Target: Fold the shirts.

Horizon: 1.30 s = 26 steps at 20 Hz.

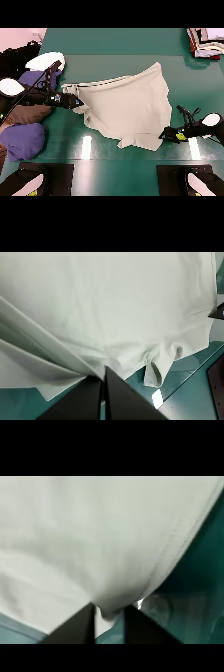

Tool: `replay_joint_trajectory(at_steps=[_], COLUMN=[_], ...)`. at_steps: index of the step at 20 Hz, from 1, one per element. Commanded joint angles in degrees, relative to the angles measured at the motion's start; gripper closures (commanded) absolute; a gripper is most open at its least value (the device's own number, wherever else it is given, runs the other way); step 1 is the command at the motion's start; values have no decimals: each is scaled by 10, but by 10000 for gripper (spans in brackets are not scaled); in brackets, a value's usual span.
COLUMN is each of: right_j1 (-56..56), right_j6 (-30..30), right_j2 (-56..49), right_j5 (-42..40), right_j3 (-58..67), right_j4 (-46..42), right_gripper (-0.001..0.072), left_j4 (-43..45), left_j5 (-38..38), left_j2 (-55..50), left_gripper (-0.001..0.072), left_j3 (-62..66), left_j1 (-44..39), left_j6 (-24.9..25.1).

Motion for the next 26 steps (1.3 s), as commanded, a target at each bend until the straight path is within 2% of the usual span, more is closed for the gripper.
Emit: replay_joint_trajectory(at_steps=[1,4,6,9,13,16,19,23,26], right_j1=[12,11,6,-32,-117,-180,-243,-301,-316], right_j6=[5,5,5,5,-8,-37,-41,-40,-40], right_j2=[1,33,76,137,165,152,112,54,34], right_j5=[-14,-14,-14,-22,-30,-10,40,87,109], right_j3=[0,14,68,210,458,647,826,999,1024], right_j4=[3,1,2,2,1,1,-2,-2,-1], right_gripper=[697,696,696,696,696,696,697,697,698], left_j4=[0,1,7,40,110,170,205,206,230], left_j5=[-6,-12,-14,-41,-66,-66,-44,7,-11], left_j2=[1,4,14,32,52,67,79,113,118], left_gripper=[681,681,681,681,681,681,681,681,681], left_j3=[1,31,85,213,423,586,719,755,756], left_j1=[1,1,1,1,1,1,1,1,1], left_j6=[-2,-18,-19,-40,-56,-86,-113,-152,-152])
